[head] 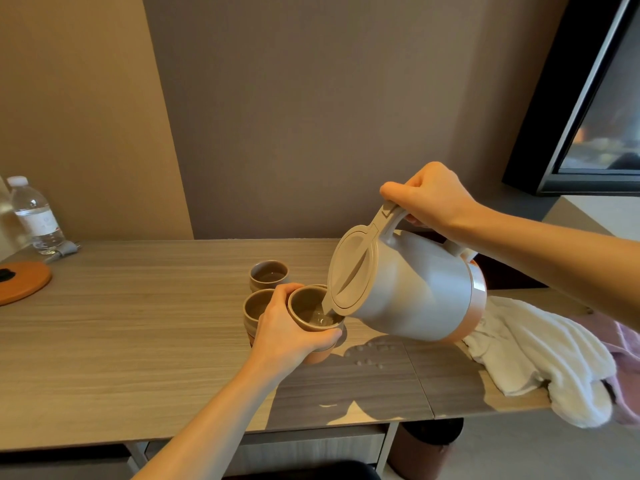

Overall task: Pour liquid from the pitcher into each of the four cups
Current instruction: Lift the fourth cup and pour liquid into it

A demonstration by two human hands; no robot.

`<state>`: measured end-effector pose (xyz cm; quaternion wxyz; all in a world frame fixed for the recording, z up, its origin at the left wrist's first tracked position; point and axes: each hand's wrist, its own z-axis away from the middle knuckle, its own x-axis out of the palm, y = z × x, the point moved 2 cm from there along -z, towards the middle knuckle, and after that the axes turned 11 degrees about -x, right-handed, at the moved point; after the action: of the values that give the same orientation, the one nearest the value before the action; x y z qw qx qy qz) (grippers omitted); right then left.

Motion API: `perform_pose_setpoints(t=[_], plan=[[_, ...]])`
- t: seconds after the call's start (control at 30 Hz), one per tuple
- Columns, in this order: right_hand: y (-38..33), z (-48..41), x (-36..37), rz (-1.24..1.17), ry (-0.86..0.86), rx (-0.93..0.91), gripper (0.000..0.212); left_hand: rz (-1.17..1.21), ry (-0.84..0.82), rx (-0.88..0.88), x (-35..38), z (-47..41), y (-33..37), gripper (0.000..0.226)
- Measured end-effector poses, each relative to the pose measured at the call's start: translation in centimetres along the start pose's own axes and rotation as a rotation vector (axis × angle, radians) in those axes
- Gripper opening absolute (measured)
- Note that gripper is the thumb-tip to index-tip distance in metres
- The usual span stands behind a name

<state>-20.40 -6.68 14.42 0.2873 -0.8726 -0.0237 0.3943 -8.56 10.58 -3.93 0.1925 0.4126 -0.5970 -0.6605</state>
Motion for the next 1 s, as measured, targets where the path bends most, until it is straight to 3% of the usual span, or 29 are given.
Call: perform_pose_setpoints(t=[1.0], plan=[[-0.27,-0.07,0.4,0.038,0.01,-0.054,0.042,0.034,0.009,0.019,-0.24,0.67,-0.05,0.076]])
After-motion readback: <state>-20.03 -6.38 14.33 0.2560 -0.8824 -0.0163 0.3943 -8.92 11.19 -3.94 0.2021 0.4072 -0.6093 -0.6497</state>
